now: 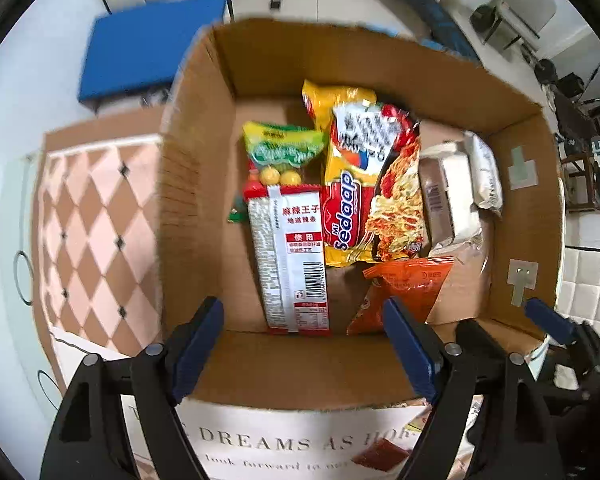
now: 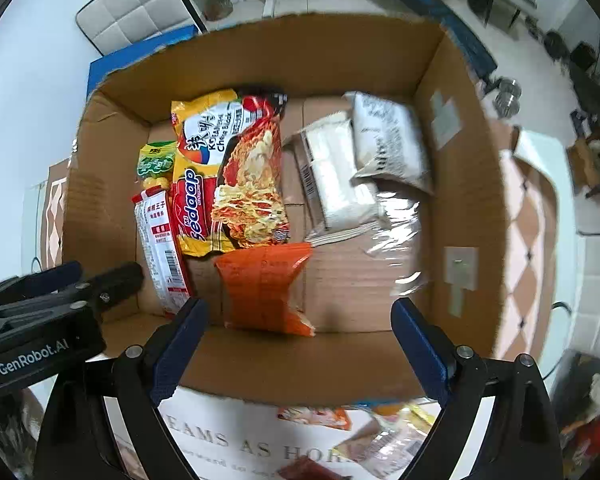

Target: Organize snacks

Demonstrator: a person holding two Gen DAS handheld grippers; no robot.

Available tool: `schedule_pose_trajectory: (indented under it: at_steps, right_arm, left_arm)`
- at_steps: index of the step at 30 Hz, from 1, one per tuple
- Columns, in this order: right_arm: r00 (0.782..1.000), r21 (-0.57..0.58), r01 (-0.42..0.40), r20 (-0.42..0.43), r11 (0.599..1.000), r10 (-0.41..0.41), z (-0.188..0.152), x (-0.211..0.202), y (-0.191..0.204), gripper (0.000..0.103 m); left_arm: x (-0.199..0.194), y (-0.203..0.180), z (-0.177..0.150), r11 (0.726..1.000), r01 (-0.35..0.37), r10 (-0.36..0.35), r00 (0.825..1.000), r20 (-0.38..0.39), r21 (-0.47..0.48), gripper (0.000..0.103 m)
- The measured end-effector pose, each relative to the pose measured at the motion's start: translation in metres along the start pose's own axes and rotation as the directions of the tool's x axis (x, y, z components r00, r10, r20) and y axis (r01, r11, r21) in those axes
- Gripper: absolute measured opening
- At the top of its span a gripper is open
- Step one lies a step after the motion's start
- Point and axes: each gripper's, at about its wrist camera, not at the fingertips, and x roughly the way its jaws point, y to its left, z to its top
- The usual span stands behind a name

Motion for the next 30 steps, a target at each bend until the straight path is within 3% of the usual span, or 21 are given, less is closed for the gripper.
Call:
schedule_pose_trajectory:
  at_steps: [8, 13, 26, 30]
  right_arm:
    - [0.989, -0.025, 0.068, 0.135, 0.997, -0.064, -0.037, -0.049, -0.003, 0.095]
    - [0.982, -0.015, 0.054, 0.181, 0.998, -0.051, -0.060, -0.074, -0.003, 0.095]
    - [0.946, -0.035, 0.046, 0.322, 0.998, -0.032, -0.119, -0.144, 0.002, 0.095]
    - [0.941, -0.040, 0.040, 0.338, 0.998, -0.024, -0.138, -0.155, 0.004, 0.095]
  left_arm:
    - [-0.044, -0.011, -0.039, 0.999, -0.024, 0.019, 0.987, 0.161, 0.030, 0.081]
    - [-0.076, -0.016, -0.063, 0.999, -0.008, 0.000, 0.969, 0.247, 0.032, 0.081]
    - [-0.142, -0.022, -0.127, 0.998, -0.033, 0.006, 0.895, 0.446, 0.052, 0.081]
    - [-0.151, -0.021, -0.147, 0.998, -0.027, 0.000, 0.883, 0.469, 0.051, 0.081]
